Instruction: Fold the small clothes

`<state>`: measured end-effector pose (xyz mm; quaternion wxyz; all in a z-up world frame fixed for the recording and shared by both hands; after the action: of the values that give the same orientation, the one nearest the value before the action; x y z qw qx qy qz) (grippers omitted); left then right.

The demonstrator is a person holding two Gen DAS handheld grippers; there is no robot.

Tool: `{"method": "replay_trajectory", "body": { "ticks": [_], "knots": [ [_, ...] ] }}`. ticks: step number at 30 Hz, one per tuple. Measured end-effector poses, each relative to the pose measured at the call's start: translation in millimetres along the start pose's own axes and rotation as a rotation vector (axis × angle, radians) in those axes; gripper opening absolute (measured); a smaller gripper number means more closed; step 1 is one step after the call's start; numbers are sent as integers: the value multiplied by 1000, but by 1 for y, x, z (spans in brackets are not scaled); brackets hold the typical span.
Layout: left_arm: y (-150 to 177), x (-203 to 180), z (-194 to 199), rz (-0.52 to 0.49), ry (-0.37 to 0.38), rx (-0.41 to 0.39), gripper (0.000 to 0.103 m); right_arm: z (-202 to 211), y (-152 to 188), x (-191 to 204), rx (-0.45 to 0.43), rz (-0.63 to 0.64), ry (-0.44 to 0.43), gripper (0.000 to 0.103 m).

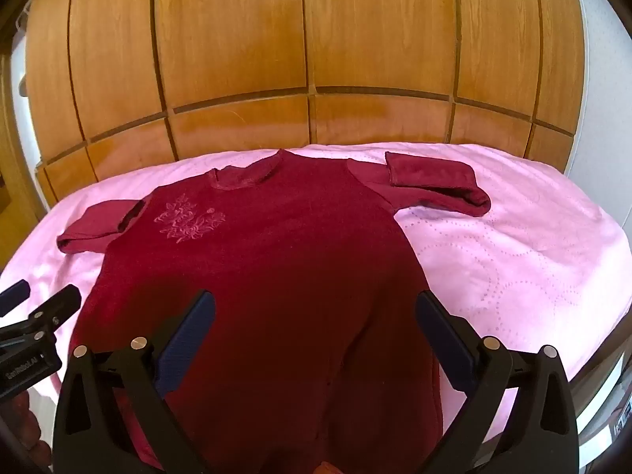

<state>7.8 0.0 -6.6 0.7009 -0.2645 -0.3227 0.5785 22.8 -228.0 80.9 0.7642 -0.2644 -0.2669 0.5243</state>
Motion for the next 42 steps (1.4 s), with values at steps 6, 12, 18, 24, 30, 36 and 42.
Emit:
{"method": "replay_trajectory", "body": {
  "ticks": [6,12,18,24,30,36,42],
  "knots": [
    [4,-2,-2,5,-11,-1,101,3,1,3,-6,1,-3,100],
    [8,1,-7,10,-9,13,101,-1,1,-2,4,-3,0,100],
    [5,5,-7,13,-6,22,101,-1,4,-1,5,-5,-1,100],
    [7,6,-7,12,-5,25,101,-3,3,0,12,-9,-1,100],
    [10,5,-10,15,-6,36,101,-3,4,0,13,-11,-3,100],
    [10,6,-11,16,-5,41,101,-3,4,0,14,-11,-3,100],
    [10,5,-12,15,-6,47,101,-3,4,-1,14,-11,-2,100]
  ]
}}
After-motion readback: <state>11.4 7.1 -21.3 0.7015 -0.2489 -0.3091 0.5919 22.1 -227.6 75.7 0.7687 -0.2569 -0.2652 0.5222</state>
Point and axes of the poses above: each gripper's, at about its wrist camera, not at the fingertips, and z roughly against the way its jaws point, x to its left, y to its underside, the point moved 1 cm from there along -z, roughly the way its jaws point, and after that the axes turned 9 degrees about -z, right-handed, at the moved point
